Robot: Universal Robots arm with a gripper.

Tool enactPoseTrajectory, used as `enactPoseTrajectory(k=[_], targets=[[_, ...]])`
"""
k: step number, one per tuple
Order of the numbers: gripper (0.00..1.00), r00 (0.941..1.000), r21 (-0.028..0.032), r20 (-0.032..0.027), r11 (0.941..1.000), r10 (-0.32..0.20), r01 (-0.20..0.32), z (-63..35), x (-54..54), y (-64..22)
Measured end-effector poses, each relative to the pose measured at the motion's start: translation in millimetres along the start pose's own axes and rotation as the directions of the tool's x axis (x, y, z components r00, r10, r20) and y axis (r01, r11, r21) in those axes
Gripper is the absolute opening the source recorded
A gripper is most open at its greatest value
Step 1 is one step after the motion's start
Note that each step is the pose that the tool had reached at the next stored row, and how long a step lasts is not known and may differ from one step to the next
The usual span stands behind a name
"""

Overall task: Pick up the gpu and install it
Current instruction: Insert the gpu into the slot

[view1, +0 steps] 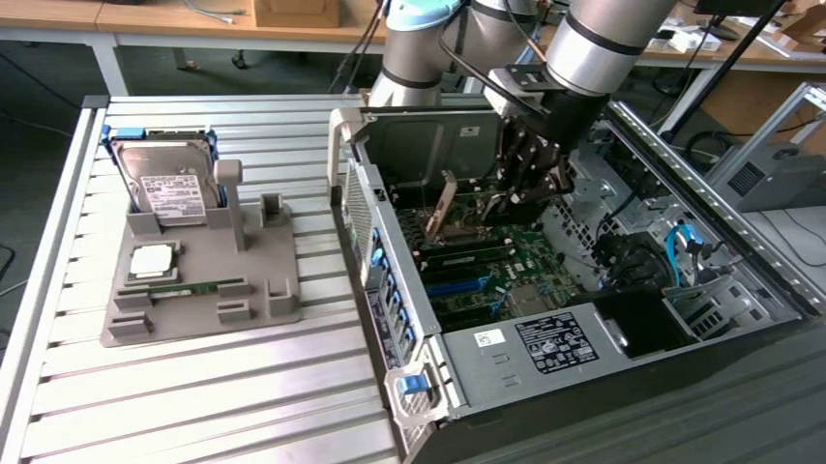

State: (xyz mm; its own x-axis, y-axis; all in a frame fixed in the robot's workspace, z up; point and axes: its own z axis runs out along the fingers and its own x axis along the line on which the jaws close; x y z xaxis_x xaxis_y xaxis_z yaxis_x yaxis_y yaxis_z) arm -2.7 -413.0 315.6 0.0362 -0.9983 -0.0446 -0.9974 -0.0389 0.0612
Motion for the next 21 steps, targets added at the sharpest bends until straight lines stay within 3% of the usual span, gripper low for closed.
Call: enactPoseTrajectory(k=[5, 8, 10, 15, 21], targets=[[0.27, 1.0, 0.0, 0.0001, 1.0, 0.0, 0.0, 6.8, 14.2, 5.1], [0.27, 1.0, 0.0, 0.0001, 1.0, 0.0, 0.0, 11.5, 37.3, 7.1], [0.27, 1.0, -0.0001, -0.0001, 1.0, 0.0, 0.0, 13.0, 45.3, 8.7], [0.27, 1.0, -0.0001, -0.0025, 1.0, 0.0, 0.0, 20.1, 46.3, 21.9], [0.27, 1.0, -0.0002, -0.0058, 1.0, 0.0, 0.0, 29.4, 46.3, 32.0]])
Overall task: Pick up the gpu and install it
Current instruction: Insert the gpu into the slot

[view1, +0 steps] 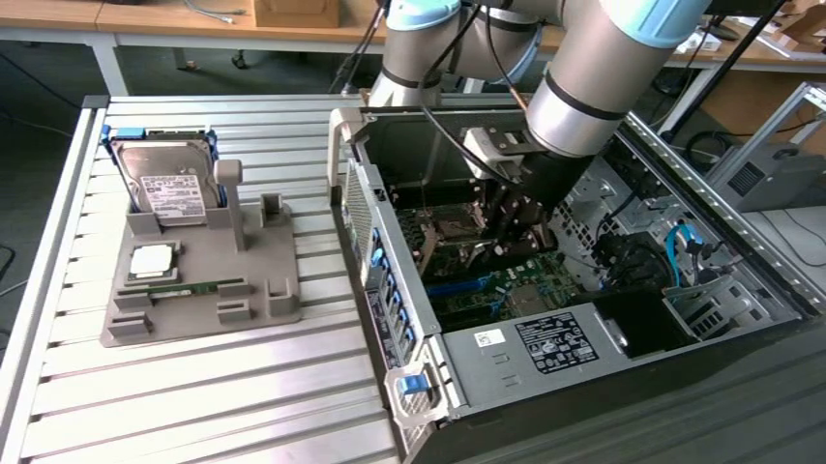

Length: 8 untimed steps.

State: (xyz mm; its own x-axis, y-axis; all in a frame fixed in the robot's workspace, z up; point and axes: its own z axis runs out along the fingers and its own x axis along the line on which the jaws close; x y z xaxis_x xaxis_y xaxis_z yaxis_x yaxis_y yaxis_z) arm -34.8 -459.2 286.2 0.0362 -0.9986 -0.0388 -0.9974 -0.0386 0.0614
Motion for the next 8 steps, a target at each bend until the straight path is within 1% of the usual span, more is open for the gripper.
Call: enactPoseTrajectory(k=[2, 5, 6, 8], targets=[[0.27, 1.0, 0.0, -0.0019, 1.0, 0.0, 0.0, 3.3, 0.1, 1.3], [0.27, 1.0, -0.0001, -0.0022, 1.0, 0.0, 0.0, 3.2, 0.2, 1.4], [0.27, 1.0, 0.0021, -0.0025, 1.0, 0.0, 0.0, 3.3, 0.2, 1.4], [0.27, 1.0, 0.026, -0.0047, 0.9997, -0.001, 0.001, 3.6, 0.2, 1.5]])
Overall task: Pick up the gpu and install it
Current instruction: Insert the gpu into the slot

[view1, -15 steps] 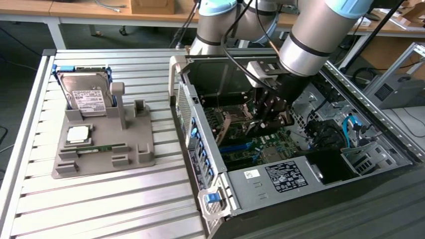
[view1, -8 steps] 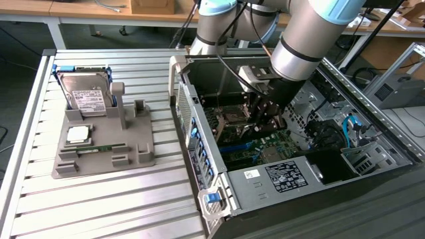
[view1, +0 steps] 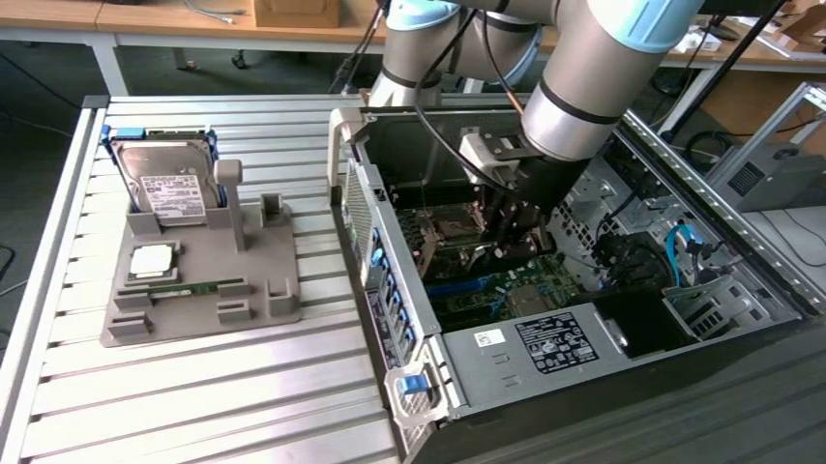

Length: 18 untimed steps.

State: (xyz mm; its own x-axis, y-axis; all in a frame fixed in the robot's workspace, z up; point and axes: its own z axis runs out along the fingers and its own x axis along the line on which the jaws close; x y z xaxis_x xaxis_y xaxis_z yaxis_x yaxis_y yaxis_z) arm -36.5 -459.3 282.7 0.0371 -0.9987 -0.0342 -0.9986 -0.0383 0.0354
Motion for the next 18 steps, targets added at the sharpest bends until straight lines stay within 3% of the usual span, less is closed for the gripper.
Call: enactPoseTrajectory(k=[2, 3, 6, 9, 11, 18], targets=[[0.27, 1.0, 0.0241, -0.0028, 0.9997, -0.001, 0.001, 0.2, 0.0, 0.1], [0.27, 1.0, 0.0273, -0.0028, 0.9996, -0.001, 0.001, 0.2, 0.0, 0.1], [0.27, 1.0, 0.0274, -0.0027, 0.9996, -0.001, 0.001, 0.2, 0.0, 0.1], [0.27, 0.9998, 0.0284, -0.0185, 0.9996, 0.002, -0.001, 0.7, -0.3, 6.9], [0.27, 0.9997, 0.0295, -0.0257, 0.9996, 0.003, -0.002, 1.1, -0.5, 9.5], [0.27, 0.9996, 0.0297, -0.0275, 0.9995, 0.008, -0.007, 5.3, -4.4, 20.2]])
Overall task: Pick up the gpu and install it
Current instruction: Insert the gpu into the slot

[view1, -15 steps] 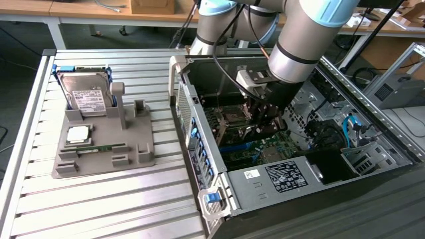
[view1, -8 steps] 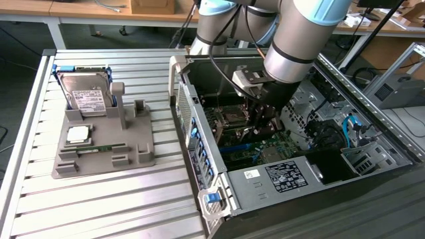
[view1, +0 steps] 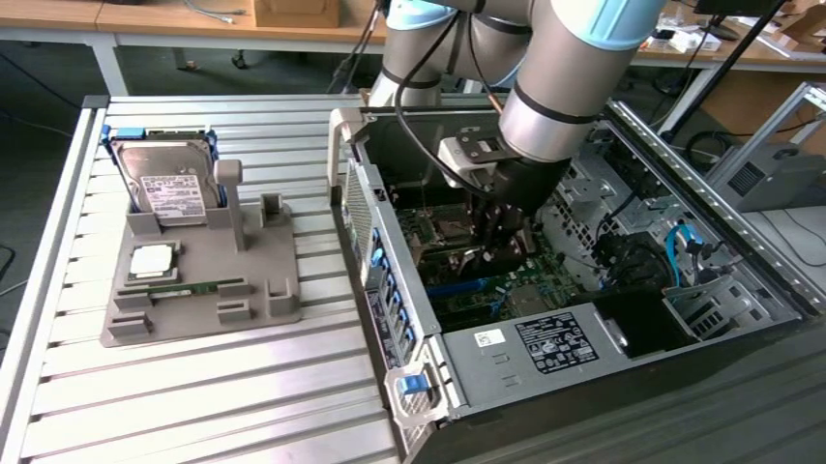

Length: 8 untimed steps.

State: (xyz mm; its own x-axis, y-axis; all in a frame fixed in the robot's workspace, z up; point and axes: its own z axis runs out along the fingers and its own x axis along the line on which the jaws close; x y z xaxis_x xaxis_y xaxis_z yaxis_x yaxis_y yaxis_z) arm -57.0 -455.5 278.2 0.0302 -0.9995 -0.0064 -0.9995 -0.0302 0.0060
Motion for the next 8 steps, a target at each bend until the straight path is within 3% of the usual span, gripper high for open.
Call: enactPoseTrajectory(k=[5, 8], targets=[[0.27, 1.0, -0.0002, -0.0075, 1.0, 0.003, -0.003, 7.8, -2.4, 8.4], [0.27, 0.9999, 0.0, -0.0073, 0.9999, 0.012, -0.012, 10.0, -4.4, 13.0]])
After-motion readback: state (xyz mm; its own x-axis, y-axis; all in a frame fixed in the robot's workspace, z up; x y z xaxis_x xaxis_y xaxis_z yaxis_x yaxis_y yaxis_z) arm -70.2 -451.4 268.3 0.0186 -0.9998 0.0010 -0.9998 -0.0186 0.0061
